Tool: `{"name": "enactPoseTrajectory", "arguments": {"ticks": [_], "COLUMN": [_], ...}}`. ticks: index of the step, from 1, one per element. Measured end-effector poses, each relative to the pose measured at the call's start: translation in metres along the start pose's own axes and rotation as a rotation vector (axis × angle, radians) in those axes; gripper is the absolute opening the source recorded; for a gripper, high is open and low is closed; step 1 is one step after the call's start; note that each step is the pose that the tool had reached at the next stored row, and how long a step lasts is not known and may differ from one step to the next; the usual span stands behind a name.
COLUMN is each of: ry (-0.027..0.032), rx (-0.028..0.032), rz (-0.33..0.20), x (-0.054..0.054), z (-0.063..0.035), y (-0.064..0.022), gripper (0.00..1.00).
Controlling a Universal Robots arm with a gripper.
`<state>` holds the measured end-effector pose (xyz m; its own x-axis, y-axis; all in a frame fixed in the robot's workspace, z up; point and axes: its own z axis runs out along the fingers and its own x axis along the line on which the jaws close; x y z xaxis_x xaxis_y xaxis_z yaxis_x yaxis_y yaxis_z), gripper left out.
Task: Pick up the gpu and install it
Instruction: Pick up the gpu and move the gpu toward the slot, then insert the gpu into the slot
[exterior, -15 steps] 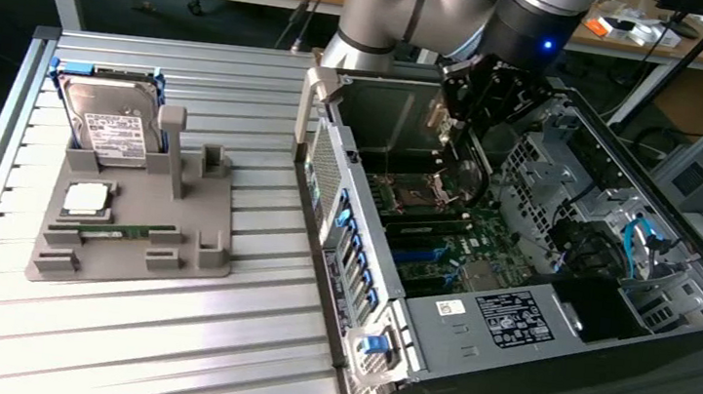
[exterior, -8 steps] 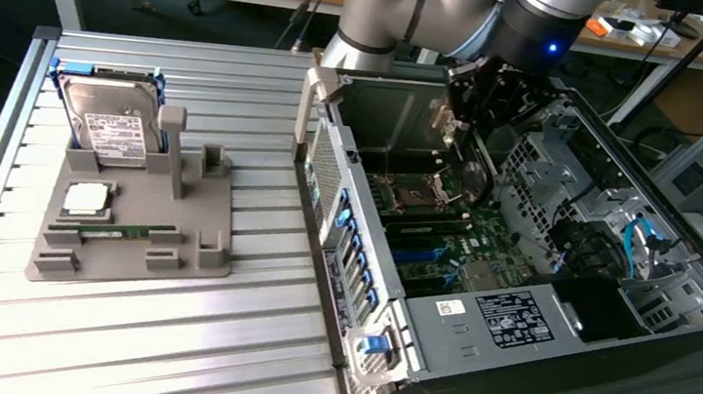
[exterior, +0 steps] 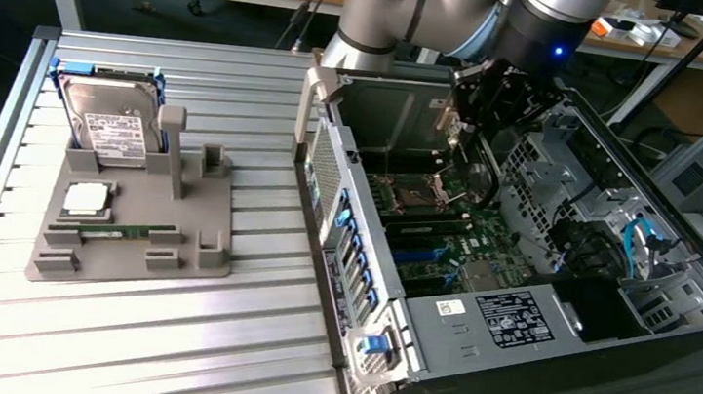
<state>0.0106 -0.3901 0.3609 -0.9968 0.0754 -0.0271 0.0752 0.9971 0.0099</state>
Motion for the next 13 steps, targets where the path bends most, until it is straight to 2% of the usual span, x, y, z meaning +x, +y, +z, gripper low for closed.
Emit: {"name": "enactPoseTrajectory", "arguments": {"ticks": [4,13], "ry": [0.0,0.0], "rx": [0.0001,-0.0003], "rz": [0.0,0.0], "x": [-0.0038,-0.004], "z": [0.0007,0.0008], "y": [0.0003,0.0003], "gripper": [0.27,0.27]}}
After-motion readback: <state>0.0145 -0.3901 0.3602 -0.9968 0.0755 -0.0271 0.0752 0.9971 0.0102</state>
